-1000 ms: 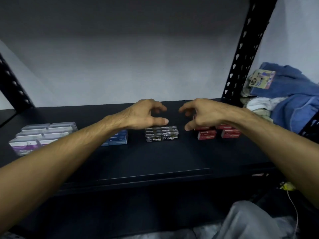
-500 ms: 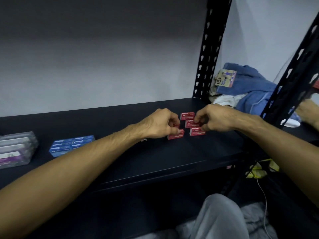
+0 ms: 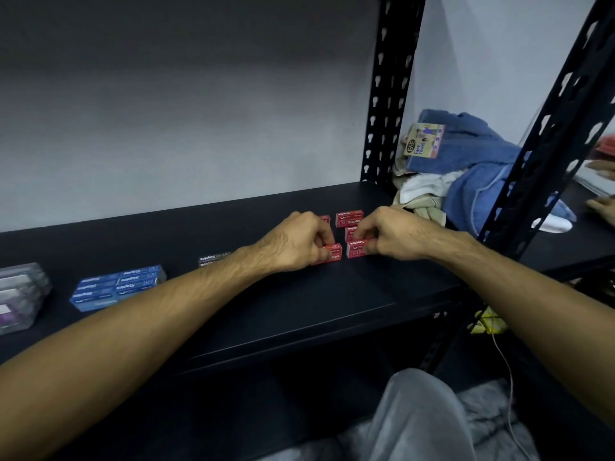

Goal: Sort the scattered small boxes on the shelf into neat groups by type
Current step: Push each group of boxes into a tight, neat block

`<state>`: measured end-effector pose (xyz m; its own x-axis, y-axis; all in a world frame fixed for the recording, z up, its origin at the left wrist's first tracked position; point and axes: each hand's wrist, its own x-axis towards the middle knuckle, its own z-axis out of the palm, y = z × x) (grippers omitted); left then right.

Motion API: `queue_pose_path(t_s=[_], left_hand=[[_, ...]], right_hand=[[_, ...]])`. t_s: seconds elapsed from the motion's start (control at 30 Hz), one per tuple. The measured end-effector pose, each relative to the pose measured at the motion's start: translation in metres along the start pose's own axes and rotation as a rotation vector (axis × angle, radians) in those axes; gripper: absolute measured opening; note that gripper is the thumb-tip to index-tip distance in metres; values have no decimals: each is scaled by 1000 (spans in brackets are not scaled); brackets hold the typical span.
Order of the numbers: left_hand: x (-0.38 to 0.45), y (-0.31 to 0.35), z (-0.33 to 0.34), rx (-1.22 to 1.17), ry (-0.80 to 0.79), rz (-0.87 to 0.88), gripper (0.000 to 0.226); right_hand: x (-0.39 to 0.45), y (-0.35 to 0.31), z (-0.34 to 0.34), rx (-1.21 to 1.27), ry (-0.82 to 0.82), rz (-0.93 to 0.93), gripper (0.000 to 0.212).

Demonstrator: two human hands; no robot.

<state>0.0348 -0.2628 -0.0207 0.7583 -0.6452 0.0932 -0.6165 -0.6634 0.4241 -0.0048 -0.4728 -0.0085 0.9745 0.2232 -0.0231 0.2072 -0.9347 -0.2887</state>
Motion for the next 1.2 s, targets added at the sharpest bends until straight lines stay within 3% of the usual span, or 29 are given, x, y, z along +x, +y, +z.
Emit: queue_pose_path(t_s=[0.57, 0.67, 0.8, 0.93, 1.2], left_hand=[[-2, 1, -1, 16, 1, 2, 22], [-5, 2, -12, 16, 94, -6, 29], [-4, -7, -30, -32, 205, -61, 22], [-1, -18, -30, -38, 150, -95, 19], [7, -20, -11, -103, 30, -101, 19]], right_hand=[[-2, -12, 1, 8, 13, -4, 23], [-2, -8, -6, 36, 52, 25, 28], [1, 1, -20, 67, 137, 52, 24], [8, 7, -19, 21, 166, 95, 23], [20, 12, -11, 123, 41, 119, 26]])
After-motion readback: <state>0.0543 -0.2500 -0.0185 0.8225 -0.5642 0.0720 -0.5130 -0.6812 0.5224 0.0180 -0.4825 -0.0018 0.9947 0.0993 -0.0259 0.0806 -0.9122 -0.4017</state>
